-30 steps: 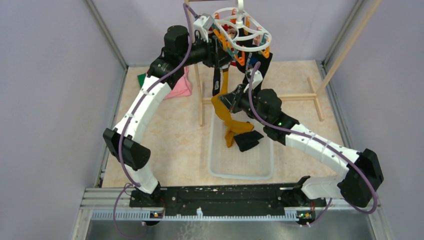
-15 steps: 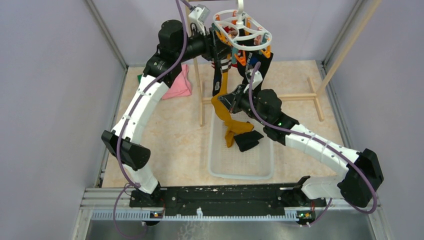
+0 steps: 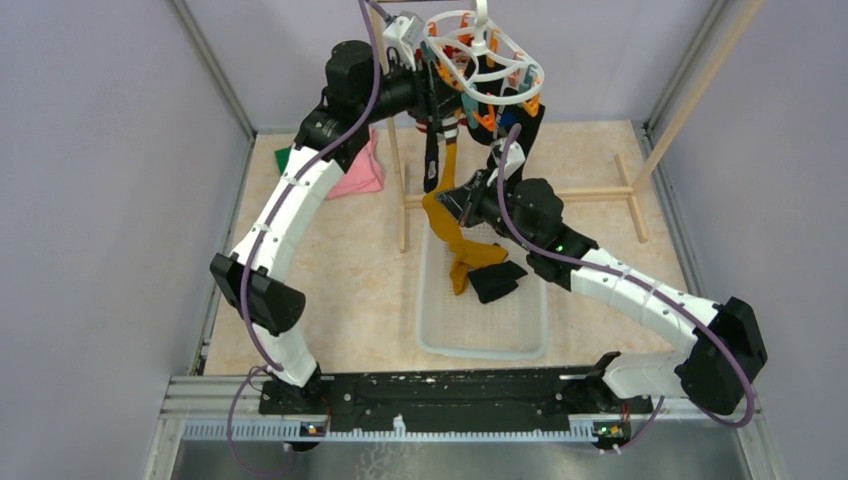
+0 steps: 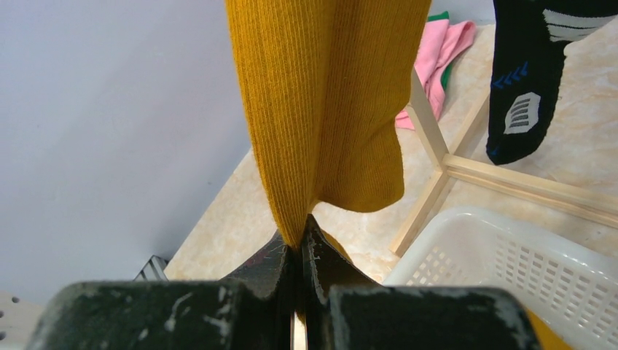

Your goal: Remove the socks clipped to the hanger

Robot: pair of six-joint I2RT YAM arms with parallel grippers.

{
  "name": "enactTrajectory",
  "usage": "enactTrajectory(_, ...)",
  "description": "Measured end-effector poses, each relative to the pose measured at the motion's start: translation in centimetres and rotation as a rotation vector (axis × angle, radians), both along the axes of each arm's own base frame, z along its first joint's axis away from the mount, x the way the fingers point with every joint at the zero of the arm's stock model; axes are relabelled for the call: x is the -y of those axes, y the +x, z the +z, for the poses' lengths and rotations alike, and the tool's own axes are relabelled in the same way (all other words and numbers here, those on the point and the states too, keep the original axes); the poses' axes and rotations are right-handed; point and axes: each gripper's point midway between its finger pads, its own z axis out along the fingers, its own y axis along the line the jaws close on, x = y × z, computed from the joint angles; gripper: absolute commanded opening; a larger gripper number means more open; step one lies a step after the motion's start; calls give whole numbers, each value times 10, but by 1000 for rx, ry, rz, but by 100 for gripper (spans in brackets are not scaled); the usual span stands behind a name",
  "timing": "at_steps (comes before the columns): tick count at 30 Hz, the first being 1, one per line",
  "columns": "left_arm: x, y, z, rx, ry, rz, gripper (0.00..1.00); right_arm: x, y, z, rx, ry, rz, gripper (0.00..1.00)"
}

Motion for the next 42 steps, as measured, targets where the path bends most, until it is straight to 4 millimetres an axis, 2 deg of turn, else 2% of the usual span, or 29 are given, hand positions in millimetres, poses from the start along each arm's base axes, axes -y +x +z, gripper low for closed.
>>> enactTrajectory(2, 0, 1, 0, -1, -1, 2, 51, 0, 0, 0, 0, 0, 2, 0)
enactTrajectory(4, 0, 1, 0, 0, -2, 5, 61, -1, -1, 0, -3, 2, 4, 0)
enactTrajectory(5, 0, 2, 0, 0, -2, 7, 62, -1, -1, 0, -3, 3, 6, 0)
enactTrajectory(10, -1, 2, 3, 6, -5, 15, 61, -2, -2, 0, -6, 5, 16, 0)
enactTrajectory(16, -1, 2, 4, 7, -7, 15, 45, -3, -2, -1, -8, 4, 18, 0)
enactTrajectory(18, -1, 2, 5, 6, -10, 15, 33, -3, -2, -2, -14, 6, 18, 0)
enactTrajectory(20, -1, 2, 7, 7, -13, 14, 16, -3, -2, -3, -15, 6, 18, 0)
enactTrajectory(22, -1, 2, 9, 15, -18, 14, 7, -3, -3, -4, -18, 3, 21, 0)
enactTrajectory(25, -1, 2, 11, 20, -23, 14, 2, -4, -4, -9, -29, -7, 24, 0)
enactTrajectory(29, -1, 2, 11, 20, -22, 14, 1, -1, -5, -20, -44, -29, 16, 0)
enactTrajectory(34, -1, 2, 11, 26, -18, 14, 3, 18, -19, -44, -76, -82, -3, 0)
enactTrajectory(35, -1, 2, 11, 26, -18, 14, 3, 24, -24, -50, -85, -95, -8, 5)
enactTrajectory(37, -1, 2, 11, 26, -18, 14, 5, 38, -34, -61, -102, -123, -23, 26)
enactTrajectory(40, -1, 2, 11, 26, -17, 13, 6, 60, -49, -78, -139, -182, -49, 50)
enactTrajectory(42, -1, 1, 11, 28, -16, 11, 7, 72, -56, -85, -159, -227, -64, 62)
